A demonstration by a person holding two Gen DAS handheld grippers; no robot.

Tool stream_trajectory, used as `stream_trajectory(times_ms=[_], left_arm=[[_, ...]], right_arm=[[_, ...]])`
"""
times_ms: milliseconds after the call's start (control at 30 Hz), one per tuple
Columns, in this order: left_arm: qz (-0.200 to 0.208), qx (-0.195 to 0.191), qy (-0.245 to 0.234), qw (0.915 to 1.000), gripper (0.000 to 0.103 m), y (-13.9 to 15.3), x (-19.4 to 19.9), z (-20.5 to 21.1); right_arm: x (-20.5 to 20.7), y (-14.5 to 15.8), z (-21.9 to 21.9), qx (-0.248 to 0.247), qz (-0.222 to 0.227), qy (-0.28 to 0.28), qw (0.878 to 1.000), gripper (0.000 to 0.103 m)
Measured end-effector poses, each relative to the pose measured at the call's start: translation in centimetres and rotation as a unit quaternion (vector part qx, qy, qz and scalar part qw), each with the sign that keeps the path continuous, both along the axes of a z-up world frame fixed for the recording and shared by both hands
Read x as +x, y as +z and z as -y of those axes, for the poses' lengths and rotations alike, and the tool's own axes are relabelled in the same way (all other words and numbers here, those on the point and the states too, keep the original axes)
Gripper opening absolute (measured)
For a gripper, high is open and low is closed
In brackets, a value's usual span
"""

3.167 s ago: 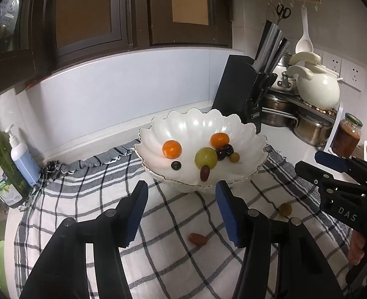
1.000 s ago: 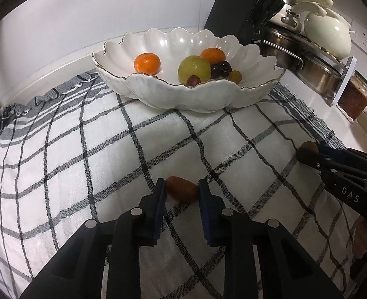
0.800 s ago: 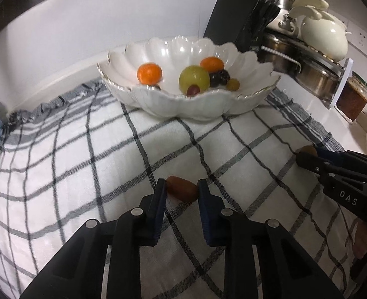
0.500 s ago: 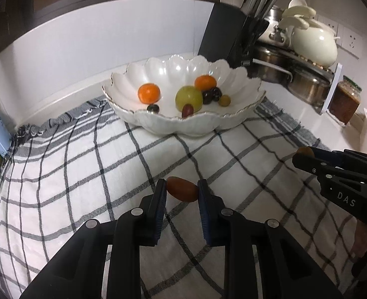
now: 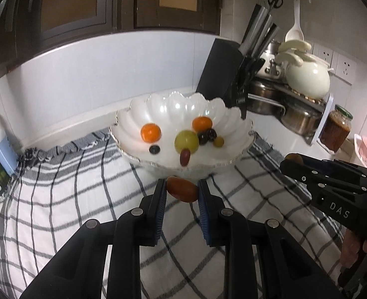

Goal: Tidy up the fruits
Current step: 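Lift the date and small yellow fruit and carry them over the bowl, then open both tools to drop the date and small yellow fruit into the bowl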

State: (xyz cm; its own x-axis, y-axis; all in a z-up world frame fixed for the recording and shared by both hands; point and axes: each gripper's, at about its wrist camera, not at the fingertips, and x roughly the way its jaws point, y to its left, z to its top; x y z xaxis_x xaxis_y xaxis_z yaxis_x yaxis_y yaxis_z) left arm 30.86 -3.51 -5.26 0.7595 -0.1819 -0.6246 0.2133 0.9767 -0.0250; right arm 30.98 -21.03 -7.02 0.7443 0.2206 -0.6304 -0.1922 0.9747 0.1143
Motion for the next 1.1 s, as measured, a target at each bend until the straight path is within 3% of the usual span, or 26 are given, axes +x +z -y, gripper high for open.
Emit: stream_trajectory(times_ms=[433,1100], left_arm=[[0.041,0.007,0.008,0.9991,0.026,2.3,3.7,-0.8],[0.013,0.022,-0.017,0.9995,0.026,2.1,13.6,1.4]], right_arm=[[4.3,2.4,-1.3,-0.004,0.035,0.017,0.999,0.027],[13.9,1.7,-2.6,-0.043,0.009,0.031,0.999,0.027]])
